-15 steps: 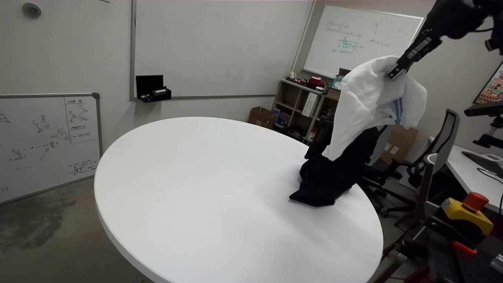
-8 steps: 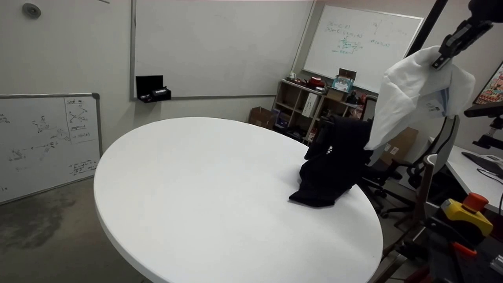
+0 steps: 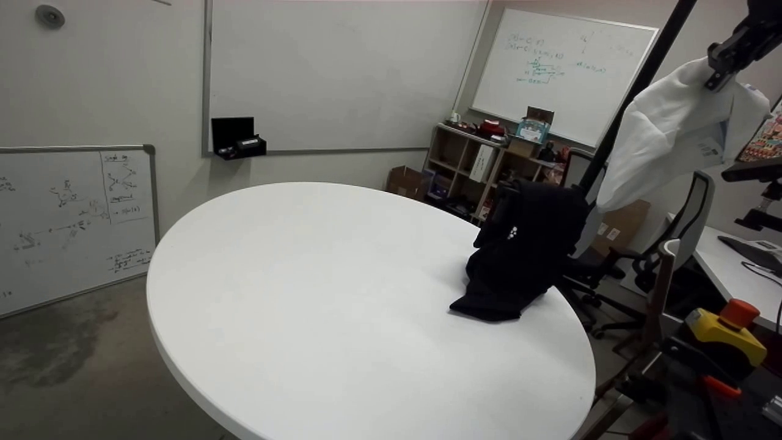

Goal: Pick the tea towel on the table and put it on the stand

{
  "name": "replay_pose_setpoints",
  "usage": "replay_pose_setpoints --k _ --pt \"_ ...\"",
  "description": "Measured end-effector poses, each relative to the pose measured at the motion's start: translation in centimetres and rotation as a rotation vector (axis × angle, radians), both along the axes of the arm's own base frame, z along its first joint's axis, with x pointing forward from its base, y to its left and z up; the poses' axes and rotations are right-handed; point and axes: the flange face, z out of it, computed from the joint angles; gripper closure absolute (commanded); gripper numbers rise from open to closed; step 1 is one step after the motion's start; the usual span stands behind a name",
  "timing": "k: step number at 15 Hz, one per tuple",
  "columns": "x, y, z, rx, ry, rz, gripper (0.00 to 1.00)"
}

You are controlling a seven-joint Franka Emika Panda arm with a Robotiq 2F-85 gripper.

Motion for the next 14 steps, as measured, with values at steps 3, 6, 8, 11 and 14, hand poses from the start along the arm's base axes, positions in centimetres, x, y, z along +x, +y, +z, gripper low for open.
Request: replay_pose_setpoints --k 3,6,8,11,14 --pt "1.2 -0.3 0.9 -0.031 -0.023 -0.038 0.99" --pt "2.8 -0.6 1.6 -0.051 -0.039 -0.065 0.99" --pt "4.0 -0.8 1.3 -0.055 -0.021 -0.068 0.99" --pt "5.8 -0.8 -0.6 -0.046 0.035 -0.066 0.99" --pt "7.5 -1.0 -3.1 -0.025 0.104 -0.068 0.99"
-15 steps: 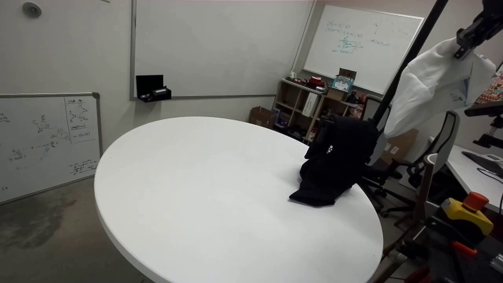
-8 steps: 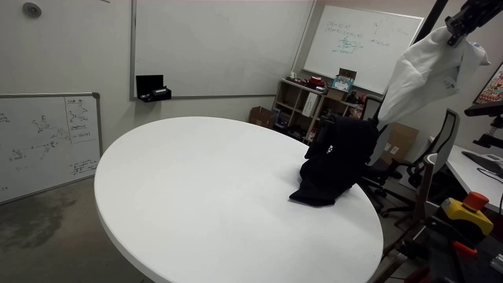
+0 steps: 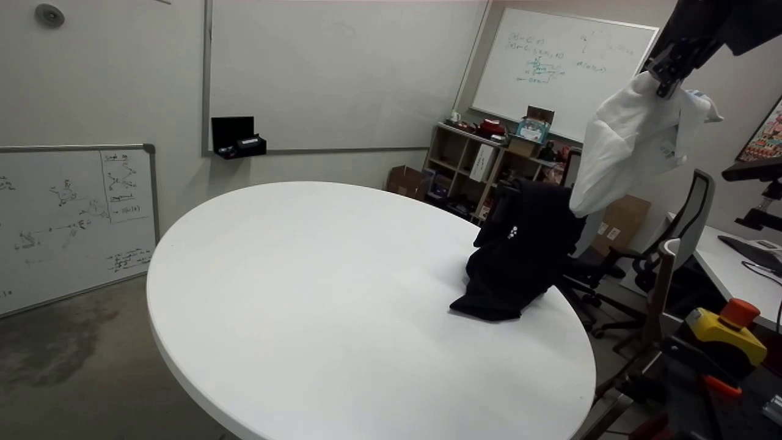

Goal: Pick the tea towel on the table and put it on the stand

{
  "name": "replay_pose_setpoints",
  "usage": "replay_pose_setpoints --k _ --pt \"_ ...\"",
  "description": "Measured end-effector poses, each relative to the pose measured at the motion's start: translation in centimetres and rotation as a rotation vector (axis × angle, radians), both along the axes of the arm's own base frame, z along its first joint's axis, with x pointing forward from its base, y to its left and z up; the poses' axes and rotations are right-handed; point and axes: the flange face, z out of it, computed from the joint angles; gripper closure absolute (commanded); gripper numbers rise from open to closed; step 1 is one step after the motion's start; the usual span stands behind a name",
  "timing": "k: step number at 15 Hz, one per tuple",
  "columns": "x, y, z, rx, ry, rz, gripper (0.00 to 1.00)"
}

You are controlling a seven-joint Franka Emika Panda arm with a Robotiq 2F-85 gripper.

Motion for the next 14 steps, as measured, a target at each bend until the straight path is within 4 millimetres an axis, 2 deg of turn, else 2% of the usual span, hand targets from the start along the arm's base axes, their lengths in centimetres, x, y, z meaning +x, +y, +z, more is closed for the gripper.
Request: replay_pose_setpoints --k 7,14 --pt "4.4 -0.4 -4.9 0.023 0.124 -0.001 0.99" --pt "9.1 0.4 -10.3 0.036 0.238 0.028 0.99"
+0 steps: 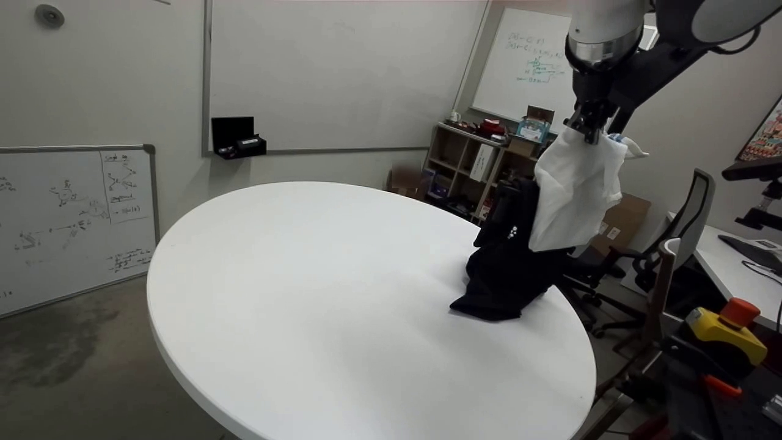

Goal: Pick the tea towel on the table and put it on the stand

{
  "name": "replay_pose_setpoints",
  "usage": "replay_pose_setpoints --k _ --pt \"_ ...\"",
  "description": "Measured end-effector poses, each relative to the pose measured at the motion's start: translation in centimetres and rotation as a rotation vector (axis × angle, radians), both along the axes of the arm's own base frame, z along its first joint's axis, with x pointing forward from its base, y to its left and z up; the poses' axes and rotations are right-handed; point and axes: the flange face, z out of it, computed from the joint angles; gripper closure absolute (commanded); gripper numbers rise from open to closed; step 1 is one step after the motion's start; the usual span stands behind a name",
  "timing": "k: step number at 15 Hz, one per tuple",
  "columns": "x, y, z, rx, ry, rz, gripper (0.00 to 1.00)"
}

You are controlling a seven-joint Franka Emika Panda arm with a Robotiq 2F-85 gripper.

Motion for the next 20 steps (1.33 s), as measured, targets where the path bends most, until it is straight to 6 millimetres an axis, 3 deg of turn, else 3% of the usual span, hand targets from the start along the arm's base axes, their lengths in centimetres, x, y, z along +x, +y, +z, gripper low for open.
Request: replay_pose_setpoints --k 11,20 --pt "5.4 -1.2 -2.1 -0.010 0.005 -0.010 0.99" --pt "8.5 -4.1 -5.4 0.025 0.037 -0.074 0.99"
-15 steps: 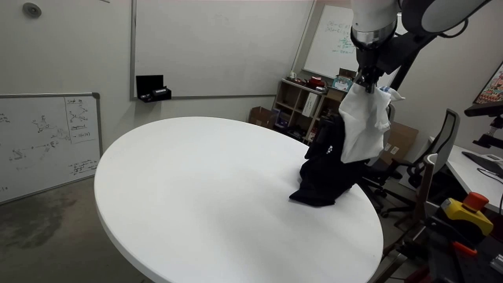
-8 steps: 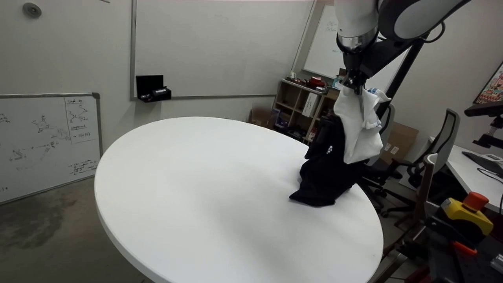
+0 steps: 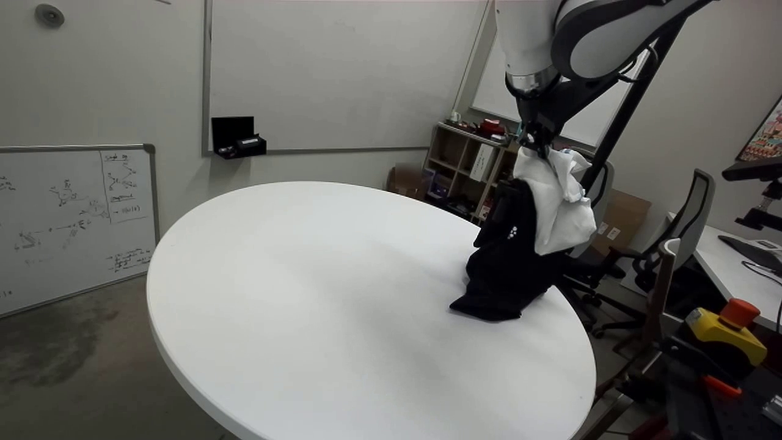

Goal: Pick the tea towel on the table and put it on the stand

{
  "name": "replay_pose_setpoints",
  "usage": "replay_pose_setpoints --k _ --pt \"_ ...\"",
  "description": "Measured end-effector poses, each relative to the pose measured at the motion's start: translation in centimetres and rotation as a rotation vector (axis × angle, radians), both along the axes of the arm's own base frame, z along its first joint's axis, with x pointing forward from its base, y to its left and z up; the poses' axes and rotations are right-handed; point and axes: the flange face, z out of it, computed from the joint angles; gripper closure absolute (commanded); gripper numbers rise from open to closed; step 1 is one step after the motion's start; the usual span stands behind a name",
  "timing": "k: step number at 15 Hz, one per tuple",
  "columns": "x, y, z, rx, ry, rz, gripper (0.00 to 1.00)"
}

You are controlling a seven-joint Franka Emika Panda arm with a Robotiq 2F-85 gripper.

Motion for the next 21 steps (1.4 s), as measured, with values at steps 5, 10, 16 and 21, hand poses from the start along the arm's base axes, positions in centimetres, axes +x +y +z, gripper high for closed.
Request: replay_pose_setpoints --k 5,10,16,21 --pt "1.4 -1.9 0.1 0.019 -0.018 -0.045 0.70" --pt "2.4 -2.5 -0.1 0.033 -0.032 -0.073 0.40" --pt "3.1 -2.0 0.0 0.031 -0.038 -0.066 0.00" --pt "3.7 1.0 1.6 0.045 -0.048 -0.004 0.00"
